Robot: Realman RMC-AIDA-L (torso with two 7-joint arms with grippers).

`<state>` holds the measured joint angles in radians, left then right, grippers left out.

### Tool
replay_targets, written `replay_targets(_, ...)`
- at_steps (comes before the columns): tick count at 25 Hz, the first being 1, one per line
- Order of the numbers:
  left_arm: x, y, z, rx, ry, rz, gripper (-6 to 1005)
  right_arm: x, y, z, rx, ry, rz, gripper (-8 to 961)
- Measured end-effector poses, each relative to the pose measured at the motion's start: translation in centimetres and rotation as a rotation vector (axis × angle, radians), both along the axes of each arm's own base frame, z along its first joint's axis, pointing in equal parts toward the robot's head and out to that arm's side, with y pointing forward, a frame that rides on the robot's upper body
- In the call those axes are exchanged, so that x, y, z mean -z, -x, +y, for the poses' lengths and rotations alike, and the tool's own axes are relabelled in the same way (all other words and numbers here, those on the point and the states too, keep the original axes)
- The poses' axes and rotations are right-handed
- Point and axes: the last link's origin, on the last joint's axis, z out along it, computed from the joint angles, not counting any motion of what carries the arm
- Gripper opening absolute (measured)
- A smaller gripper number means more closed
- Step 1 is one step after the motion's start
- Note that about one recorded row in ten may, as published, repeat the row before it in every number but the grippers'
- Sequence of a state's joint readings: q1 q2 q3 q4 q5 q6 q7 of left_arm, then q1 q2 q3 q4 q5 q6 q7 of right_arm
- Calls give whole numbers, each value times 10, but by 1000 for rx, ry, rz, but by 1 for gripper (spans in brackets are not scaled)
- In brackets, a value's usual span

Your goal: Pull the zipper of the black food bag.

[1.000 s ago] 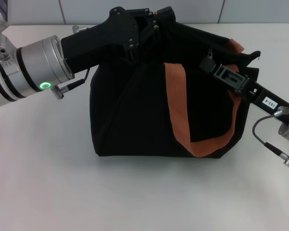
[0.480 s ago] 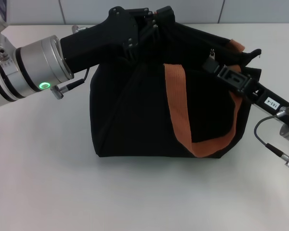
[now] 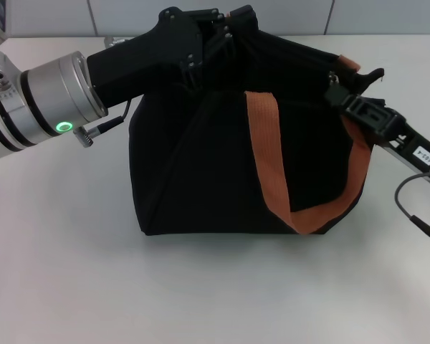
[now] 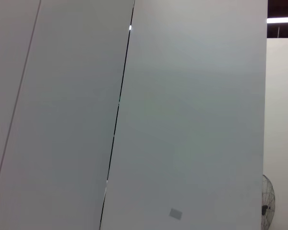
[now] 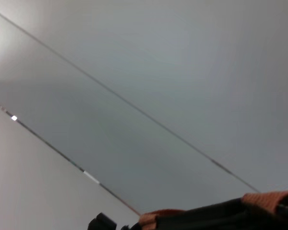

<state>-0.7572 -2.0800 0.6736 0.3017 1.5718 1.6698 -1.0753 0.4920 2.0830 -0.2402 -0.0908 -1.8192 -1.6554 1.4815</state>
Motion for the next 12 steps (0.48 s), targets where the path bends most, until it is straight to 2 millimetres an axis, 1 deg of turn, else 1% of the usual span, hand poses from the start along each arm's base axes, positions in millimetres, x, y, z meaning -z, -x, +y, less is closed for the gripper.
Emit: replay_targets(12, -1, -1, 1, 5, -5, -1, 58, -8, -16, -4, 79, -48, 5, 72)
